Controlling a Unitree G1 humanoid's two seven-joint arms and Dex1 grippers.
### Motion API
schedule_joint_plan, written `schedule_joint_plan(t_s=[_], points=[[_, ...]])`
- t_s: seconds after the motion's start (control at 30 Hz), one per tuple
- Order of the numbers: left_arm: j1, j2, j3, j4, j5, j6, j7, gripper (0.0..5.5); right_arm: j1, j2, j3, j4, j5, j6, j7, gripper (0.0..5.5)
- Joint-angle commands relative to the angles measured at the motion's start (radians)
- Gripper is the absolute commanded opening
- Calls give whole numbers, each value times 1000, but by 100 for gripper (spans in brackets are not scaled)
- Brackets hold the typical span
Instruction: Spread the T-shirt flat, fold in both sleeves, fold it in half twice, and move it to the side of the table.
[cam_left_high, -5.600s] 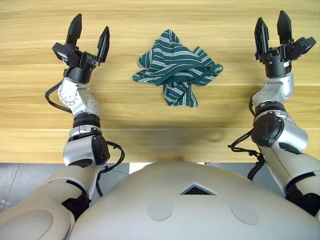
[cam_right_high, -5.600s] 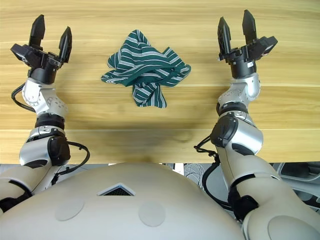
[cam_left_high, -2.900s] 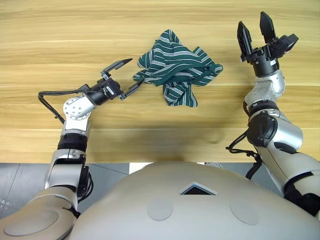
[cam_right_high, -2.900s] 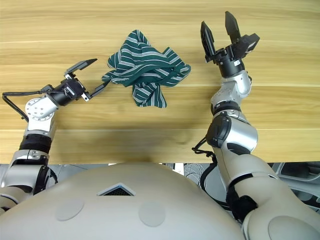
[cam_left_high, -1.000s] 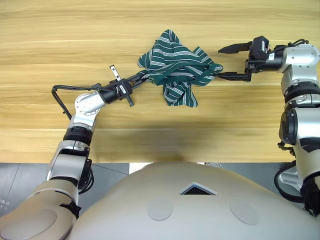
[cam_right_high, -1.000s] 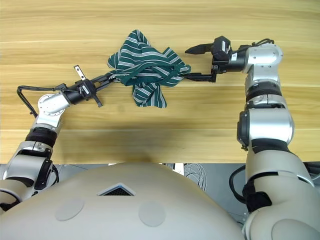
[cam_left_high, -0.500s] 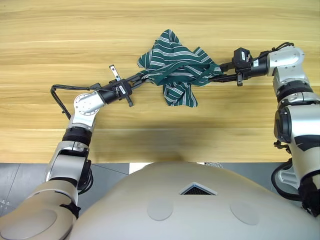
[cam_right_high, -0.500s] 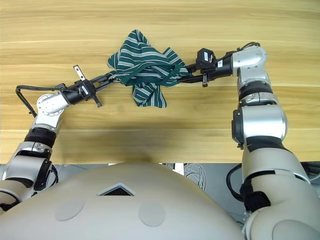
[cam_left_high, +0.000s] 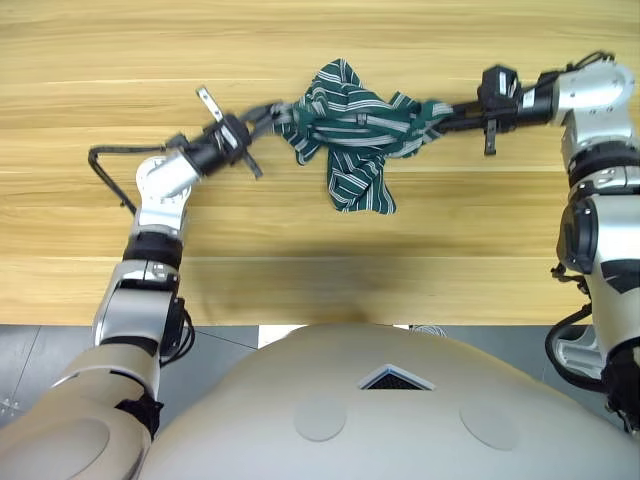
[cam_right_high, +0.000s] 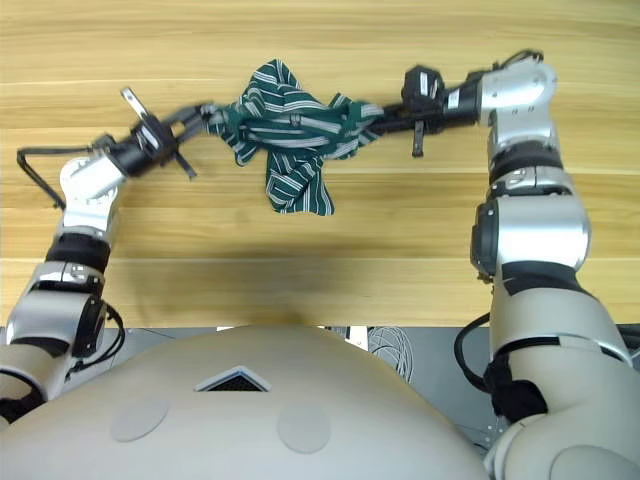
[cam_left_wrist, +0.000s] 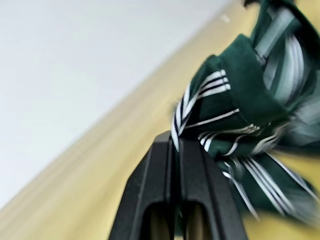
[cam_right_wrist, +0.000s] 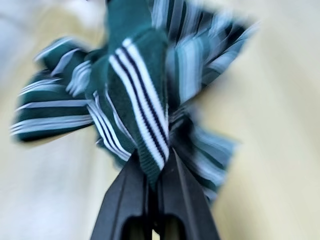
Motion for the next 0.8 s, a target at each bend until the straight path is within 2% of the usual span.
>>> schedule_joint_plan(t_s=[0.03,0.1,0.17,0.27,0.37,0.47,0.6,0.7,0.8], points=[[-381,8,113,118,-89,175,15,0,-265,-32,-10,-29,-58,-21,-244,4],[-455,42,194,68,-163,222,24,0,-333,-52,-20,-64,-67,-78,-341,4],[-433,58,236,-78,-200,244,37,0,-348,-87,-39,-118,-61,-148,-415,4],[-287,40,230,-367,-188,294,96,0,-283,-136,-110,-307,38,-217,-446,4],[-236,26,210,-500,-168,375,143,0,-212,-156,-147,-515,95,-178,-494,4],[-380,23,186,-381,-132,458,156,0,-292,-116,-87,-451,-15,-60,-607,4],[-696,-14,194,-9,-148,624,136,0,-535,-26,-25,-159,-117,118,-759,4],[-986,22,217,374,-85,645,251,0,-721,37,-20,30,-166,277,-963,4],[-1159,91,248,550,-43,650,414,0,-847,73,-48,98,-178,383,-1120,4]])
